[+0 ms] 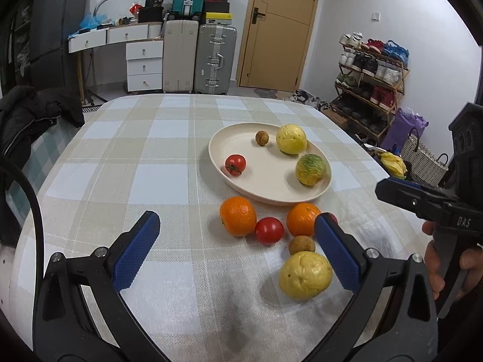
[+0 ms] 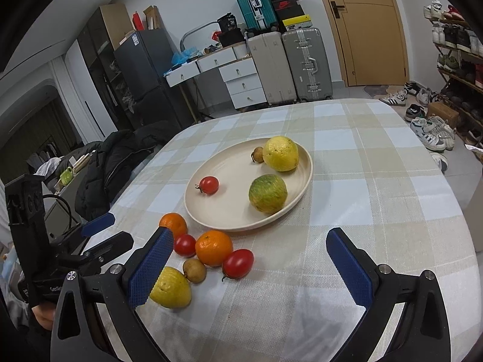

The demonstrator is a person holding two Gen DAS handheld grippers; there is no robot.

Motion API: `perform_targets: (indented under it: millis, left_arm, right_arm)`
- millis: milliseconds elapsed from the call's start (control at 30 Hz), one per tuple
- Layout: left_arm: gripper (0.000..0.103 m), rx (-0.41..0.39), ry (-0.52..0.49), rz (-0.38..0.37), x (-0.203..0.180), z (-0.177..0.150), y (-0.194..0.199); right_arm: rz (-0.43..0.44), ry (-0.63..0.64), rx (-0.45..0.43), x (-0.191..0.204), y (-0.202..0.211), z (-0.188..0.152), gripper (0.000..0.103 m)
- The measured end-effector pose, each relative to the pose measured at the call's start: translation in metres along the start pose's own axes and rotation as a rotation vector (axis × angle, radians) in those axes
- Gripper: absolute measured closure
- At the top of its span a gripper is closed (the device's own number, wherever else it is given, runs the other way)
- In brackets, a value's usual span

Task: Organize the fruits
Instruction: 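Withdraw both tools from the plate, then grasp and lift the large pale-yellow fruit with the left gripper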

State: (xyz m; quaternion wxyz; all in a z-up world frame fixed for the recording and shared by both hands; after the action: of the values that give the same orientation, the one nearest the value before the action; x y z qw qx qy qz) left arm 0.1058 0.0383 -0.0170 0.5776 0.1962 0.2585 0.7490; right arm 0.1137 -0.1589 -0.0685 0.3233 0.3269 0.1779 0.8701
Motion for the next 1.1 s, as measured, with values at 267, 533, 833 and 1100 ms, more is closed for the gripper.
perform_targets:
  millis: [267, 533, 833, 1100]
  left_arm:
    - [0.001, 0.028, -0.038, -0.006, -0.011, -0.007, -0.001]
    - [0.001, 0.050, -0.105, -0.023, -0.027, -0.014, -0.005]
    - [0.001, 0.097, -0.180, -0.040, -0.044, -0.025, -0.012]
    - [0.001, 0.133, -0.256, -0.044, -0.061, -0.039, -0.020]
  right_arm:
    - [-0.005, 0.013, 0.049, 0.002, -0.004, -0.007, 0.000]
    - [-0.027, 0.037, 0.095, 0.005, -0.015, -0.016, 0.000]
    - [-0.063, 0.052, 0.157, -0.002, -0.024, -0.027, 0.000]
    - [-0.081, 0.063, 0.182, -0.001, -0.030, -0.031, 0.000]
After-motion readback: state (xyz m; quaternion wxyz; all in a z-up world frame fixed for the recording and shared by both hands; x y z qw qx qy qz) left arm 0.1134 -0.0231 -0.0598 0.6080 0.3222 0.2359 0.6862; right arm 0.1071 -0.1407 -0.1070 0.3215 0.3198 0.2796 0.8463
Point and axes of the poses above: each gripper's, at about its wrist camera, not at the fingertips, and y roughly against the way its jaws point, x to its left, z to its top, the point moved 2 cm from there along -y, roughly the way its jaws point, and after that the axes turned 13 degrees about z, right-handed, at the moved point
